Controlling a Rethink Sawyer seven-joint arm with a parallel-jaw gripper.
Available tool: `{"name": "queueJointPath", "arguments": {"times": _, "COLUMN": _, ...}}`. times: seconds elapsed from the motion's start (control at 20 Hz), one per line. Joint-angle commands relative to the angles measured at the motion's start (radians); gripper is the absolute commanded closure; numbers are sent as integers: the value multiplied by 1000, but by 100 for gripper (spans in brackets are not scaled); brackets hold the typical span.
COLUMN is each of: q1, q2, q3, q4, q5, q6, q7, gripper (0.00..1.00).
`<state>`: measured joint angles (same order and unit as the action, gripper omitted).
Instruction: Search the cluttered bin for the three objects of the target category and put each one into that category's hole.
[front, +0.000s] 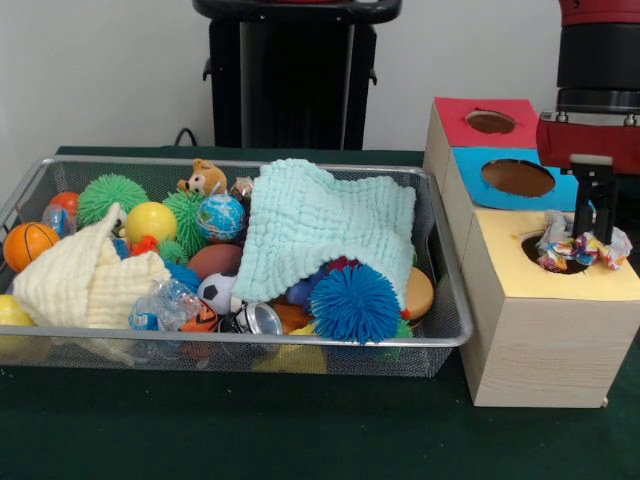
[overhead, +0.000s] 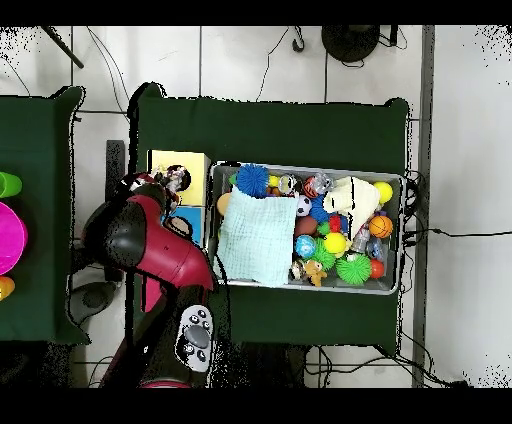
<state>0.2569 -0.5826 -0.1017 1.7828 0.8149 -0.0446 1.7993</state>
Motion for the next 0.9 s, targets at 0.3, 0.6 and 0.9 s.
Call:
{"name": "queueJointPath", "arguments": {"times": 0.3, "q1": -80, "q2": 12, "q3": 93, "q4": 141, "q5": -99, "q6": -10, "q7": 217, "gripper": 100}}
{"name": "queueJointPath", "arguments": {"times": 0.6, "q1": -84, "q2": 7, "q3": 57, "q4": 144, "q5": -117, "q6": -10, "q7": 211, "gripper": 100}}
{"name": "queueJointPath", "arguments": {"times": 0.9, "q1": -82, "q2": 10, "q3": 19, "q4": 135, "q5": -123, "q6": -11, "q7": 204, "gripper": 100}}
